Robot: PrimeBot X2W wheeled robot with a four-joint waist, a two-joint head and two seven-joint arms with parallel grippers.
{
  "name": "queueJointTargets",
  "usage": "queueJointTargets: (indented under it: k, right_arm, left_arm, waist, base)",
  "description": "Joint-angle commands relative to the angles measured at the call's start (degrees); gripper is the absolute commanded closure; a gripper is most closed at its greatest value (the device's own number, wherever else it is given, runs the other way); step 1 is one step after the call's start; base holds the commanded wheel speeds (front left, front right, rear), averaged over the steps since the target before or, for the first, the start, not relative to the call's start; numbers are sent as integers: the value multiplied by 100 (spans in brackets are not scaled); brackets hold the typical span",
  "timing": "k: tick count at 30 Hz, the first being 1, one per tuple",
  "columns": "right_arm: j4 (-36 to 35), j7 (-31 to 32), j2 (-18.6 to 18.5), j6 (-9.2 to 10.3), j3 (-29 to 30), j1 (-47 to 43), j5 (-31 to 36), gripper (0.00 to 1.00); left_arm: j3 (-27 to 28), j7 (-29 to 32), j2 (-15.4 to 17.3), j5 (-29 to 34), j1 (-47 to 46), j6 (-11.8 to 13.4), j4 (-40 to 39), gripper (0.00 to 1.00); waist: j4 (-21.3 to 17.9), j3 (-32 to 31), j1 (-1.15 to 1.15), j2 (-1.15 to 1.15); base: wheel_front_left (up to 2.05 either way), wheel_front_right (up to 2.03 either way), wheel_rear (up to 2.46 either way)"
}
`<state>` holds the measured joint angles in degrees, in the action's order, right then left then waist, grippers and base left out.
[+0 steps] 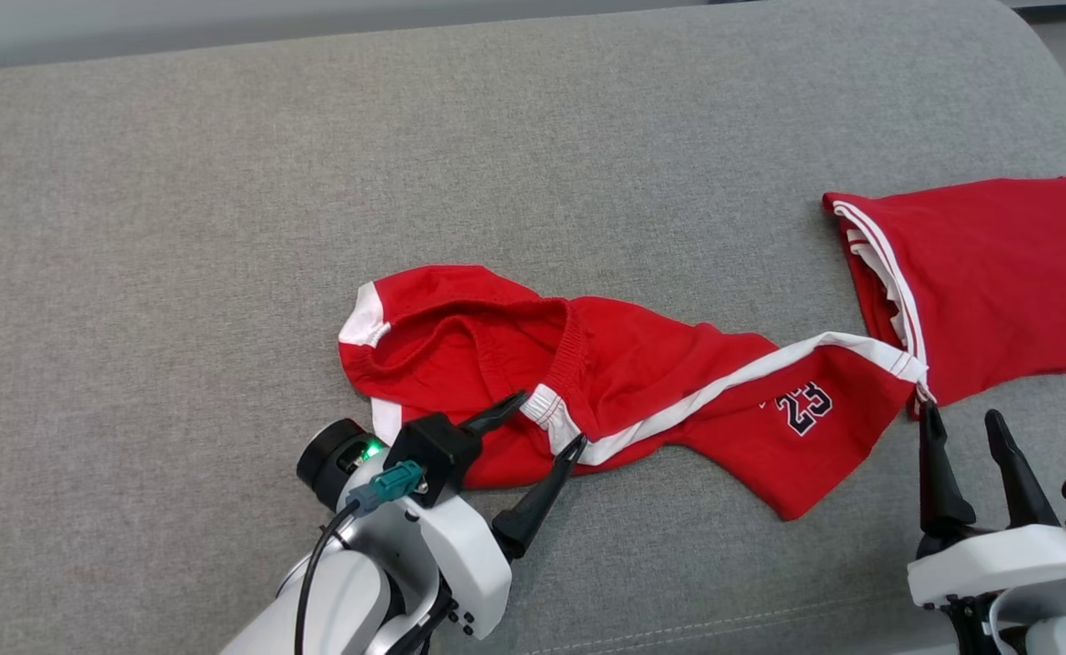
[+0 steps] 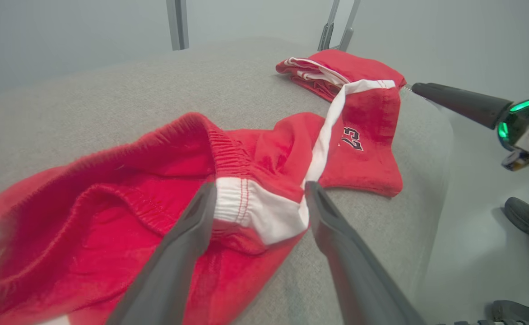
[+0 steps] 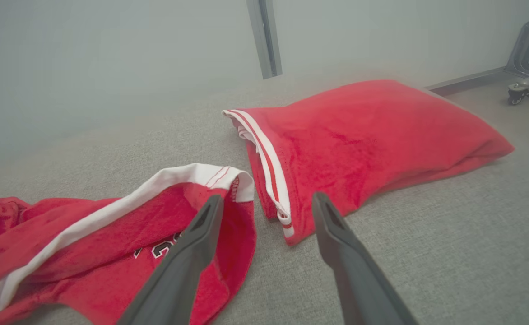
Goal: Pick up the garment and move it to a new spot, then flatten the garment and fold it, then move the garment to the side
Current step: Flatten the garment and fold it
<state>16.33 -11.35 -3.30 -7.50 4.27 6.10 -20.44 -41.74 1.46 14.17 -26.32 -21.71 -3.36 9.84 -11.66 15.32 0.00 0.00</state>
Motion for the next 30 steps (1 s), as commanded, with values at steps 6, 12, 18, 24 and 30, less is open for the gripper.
queueJointTargets:
  k: [6,12,18,24,30]
  right_arm:
    - [302,-197,-174,1,-451,459,-191,0]
    - [617,-284,-223,1,-736,758,-367,0]
    - [870,-335,-267,1,-921,1018,-510,0]
    - [1021,-354,-296,1,-1086,1202,-627,0]
    - [915,-362,-333,1,-1098,1298,-614,100]
  left_arm:
    - [224,-107,24,-1,-413,-49,69,0]
    - [180,-105,6,-62,-429,-78,217,0]
    - [174,-96,16,-110,-466,-72,266,0]
    - [210,-91,3,-215,-532,-94,367,0]
    - [192,-106,-3,-267,-609,-125,430,100]
  waist:
    - [-116,107,0,0]
    - [-160,134,0,0]
    - [-180,232,0,0]
    - [-176,297,0,0]
    - [-163,338,0,0]
  base:
    - [0,0,0]
    - [0,0,0]
    - [0,0,0]
    - [0,0,0]
    - [0,0,0]
